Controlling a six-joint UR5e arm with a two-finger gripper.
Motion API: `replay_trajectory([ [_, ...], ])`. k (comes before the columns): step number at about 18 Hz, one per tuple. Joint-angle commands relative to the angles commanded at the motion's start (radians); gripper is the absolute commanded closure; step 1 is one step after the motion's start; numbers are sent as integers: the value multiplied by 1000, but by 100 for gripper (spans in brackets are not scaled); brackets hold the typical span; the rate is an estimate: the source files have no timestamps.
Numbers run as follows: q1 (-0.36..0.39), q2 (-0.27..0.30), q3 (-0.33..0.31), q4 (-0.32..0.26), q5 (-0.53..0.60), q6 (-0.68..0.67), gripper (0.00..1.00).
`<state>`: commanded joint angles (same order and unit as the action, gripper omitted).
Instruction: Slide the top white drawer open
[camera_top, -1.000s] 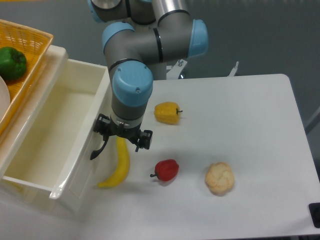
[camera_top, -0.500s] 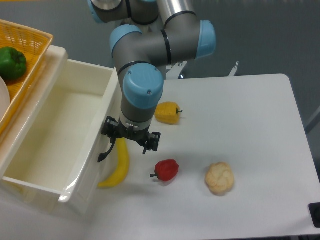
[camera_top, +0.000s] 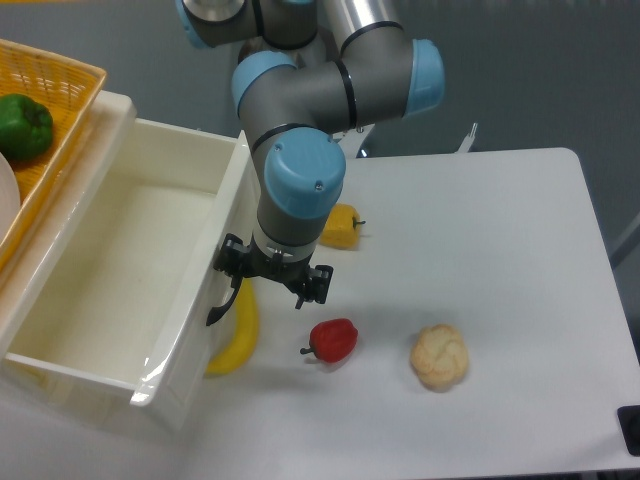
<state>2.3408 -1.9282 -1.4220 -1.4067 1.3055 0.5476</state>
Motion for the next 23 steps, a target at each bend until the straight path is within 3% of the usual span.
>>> replay_trajectory([
  [9,14,-2,-5,2,-37,-2,0],
  [16,58,-2,-15,-2,-159,-11,0],
  [23,83,3,-32,0,-204,-11,0],
])
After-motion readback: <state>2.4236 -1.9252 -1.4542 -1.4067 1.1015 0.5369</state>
